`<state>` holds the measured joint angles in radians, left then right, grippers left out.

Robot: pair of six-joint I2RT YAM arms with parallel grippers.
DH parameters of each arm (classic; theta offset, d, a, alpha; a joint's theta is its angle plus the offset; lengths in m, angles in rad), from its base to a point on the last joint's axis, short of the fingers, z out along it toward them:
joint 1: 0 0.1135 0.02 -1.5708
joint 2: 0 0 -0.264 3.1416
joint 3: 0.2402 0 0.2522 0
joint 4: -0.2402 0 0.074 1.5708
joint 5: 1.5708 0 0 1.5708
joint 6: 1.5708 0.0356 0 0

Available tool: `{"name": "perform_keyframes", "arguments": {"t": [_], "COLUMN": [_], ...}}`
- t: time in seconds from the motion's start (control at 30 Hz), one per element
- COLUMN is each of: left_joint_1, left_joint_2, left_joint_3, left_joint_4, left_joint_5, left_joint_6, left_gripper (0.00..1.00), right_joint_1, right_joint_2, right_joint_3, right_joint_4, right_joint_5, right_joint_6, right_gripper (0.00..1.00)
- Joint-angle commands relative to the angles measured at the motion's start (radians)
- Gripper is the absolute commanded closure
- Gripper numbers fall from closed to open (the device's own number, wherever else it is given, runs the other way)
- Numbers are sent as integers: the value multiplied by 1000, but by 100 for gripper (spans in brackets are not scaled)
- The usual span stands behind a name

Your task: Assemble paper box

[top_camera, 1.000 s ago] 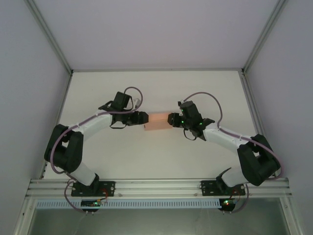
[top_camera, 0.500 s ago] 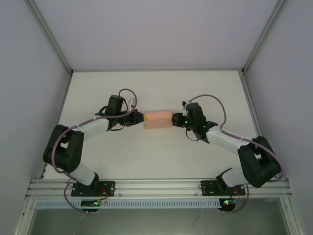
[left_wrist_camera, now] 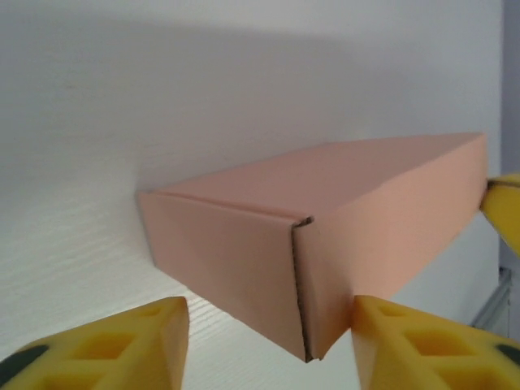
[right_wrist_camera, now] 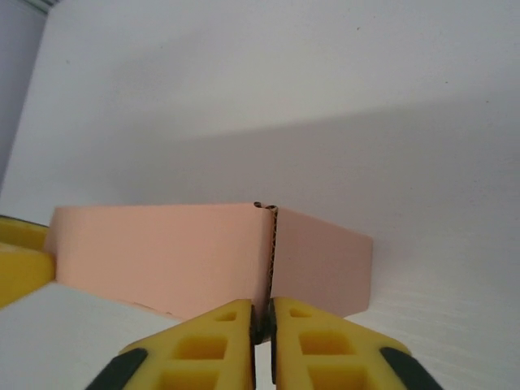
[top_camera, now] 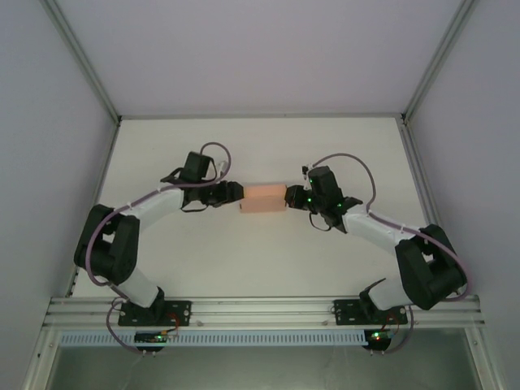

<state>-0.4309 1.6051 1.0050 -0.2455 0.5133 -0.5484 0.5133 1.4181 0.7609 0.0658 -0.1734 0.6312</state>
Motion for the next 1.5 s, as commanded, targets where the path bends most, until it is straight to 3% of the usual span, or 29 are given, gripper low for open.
{"name": "perform_keyframes", "arguments": {"t": [0.0,0.13,0.23,0.4,0.5,0.6,0.63,0.73,0.83,0.93,1.13,1.27,1.47], "left_joint_1": [-46,-68,-68,-68,-68,-62,-61,-54,-37,-6,41,49,52], "left_joint_2": [20,10,-11,-68,-141,-242,-277,-381,-479,-553,-615,-606,-577], "left_joint_3": [97,164,185,223,218,167,145,78,9,-57,-128,-133,-121], "left_joint_4": [-156,-182,-191,-253,-275,-256,-247,-238,-258,-270,-291,-293,-308], "left_joint_5": [-109,-134,-167,-294,-399,-439,-446,-507,-601,-622,-630,-637,-641], "left_joint_6": [73,117,127,155,168,175,176,167,147,127,103,102,107], "left_gripper": [35,24,1,1,0,0,0,0,0,0,0,0,0], "right_joint_1": [-12,-13,-16,-27,-26,-3,-3,-1,7,21,87,121,167], "right_joint_2": [33,27,25,9,-4,-5,-3,17,69,143,360,474,565], "right_joint_3": [48,125,172,240,284,336,348,393,493,575,756,829,873], "right_joint_4": [-228,-225,-224,-226,-220,-288,-303,-347,-490,-641,-839,-853,-864], "right_joint_5": [29,-1,-21,-61,-130,-200,-231,-285,-306,-295,-116,21,129], "right_joint_6": [-77,-100,-123,-230,-493,-805,-889,-1110,-1319,-1524,-1646,-1657,-1653], "right_gripper": [81,72,64,39,34,16,2,1,1,1,1,1,11]}}
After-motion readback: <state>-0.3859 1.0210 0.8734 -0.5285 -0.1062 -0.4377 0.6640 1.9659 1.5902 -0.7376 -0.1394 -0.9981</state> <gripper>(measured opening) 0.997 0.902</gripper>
